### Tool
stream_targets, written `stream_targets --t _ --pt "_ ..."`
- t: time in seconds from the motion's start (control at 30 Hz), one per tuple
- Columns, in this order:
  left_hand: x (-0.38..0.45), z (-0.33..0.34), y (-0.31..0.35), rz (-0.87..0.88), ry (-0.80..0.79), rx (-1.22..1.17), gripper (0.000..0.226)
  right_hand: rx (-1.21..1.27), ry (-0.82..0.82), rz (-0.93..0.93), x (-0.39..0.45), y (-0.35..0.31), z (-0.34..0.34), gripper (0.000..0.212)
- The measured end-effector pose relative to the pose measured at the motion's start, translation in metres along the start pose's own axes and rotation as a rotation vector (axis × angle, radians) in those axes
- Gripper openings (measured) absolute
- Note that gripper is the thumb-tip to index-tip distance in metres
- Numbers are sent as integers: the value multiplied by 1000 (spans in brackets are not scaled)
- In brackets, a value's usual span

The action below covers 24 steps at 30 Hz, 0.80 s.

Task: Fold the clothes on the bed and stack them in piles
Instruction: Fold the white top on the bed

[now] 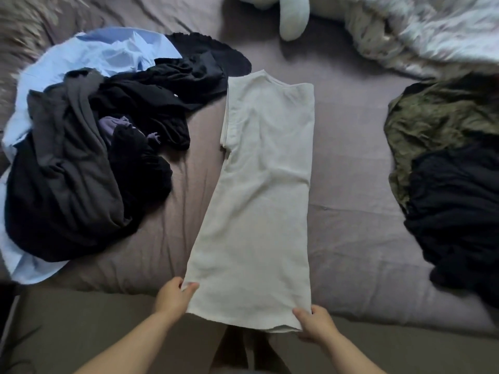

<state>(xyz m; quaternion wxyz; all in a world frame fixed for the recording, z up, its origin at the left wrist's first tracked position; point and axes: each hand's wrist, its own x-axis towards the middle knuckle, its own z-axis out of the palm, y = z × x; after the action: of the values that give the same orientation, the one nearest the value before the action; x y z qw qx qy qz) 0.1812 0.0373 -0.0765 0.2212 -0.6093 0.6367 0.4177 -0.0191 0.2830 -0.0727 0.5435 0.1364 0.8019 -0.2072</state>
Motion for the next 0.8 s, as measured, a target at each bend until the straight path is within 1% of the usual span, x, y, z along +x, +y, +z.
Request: stream_targets --t 0.1,0.17,0.2,0.23,0.27,0.3,0.33,0.4,0.47,0.57,0.63,0.7,0.77,0.8 --pt "-14 3 7 -13 -40 -57 36 42 16 -21 -4 9 -21 32" --pt "-18 -2 17 -3 -77 -154 36 142 50 -96 -13 1 -38 47" --pt "-19 -8 24 -7 -107 -198 32 204 36 -161 -20 -8 -46 55" --pt "-18 -16 32 -14 -135 -235 28 269 8 -225 -25 -17 -54 54" --pt "-16 -24 41 -19 -155 -280 25 319 -5 -285 -28 -28 -62 44" --pt "-13 -33 51 -18 -162 -342 22 353 0 -316 -30 -41 -70 29" --pt "-10 -41 63 -21 -155 -413 20 392 3 -335 -33 -55 -77 18" --pt "0 -58 90 -35 -120 -568 11 464 -2 -342 -32 -85 -87 8" --pt "17 -75 118 -20 -92 -692 11 517 4 -341 -27 -117 -96 7" --pt "44 -97 161 48 -87 -770 9 555 46 -359 -12 -166 -105 11" --pt "60 -107 188 55 -92 -841 9 611 80 -378 2 -195 -110 7" --pt "78 -112 209 45 -116 -898 8 673 117 -390 17 -222 -114 8" --pt "94 -110 226 46 -183 -943 3 751 109 -406 32 -245 -113 15" --pt "102 -106 231 47 -221 -981 9 771 100 -411 41 -254 -110 19"
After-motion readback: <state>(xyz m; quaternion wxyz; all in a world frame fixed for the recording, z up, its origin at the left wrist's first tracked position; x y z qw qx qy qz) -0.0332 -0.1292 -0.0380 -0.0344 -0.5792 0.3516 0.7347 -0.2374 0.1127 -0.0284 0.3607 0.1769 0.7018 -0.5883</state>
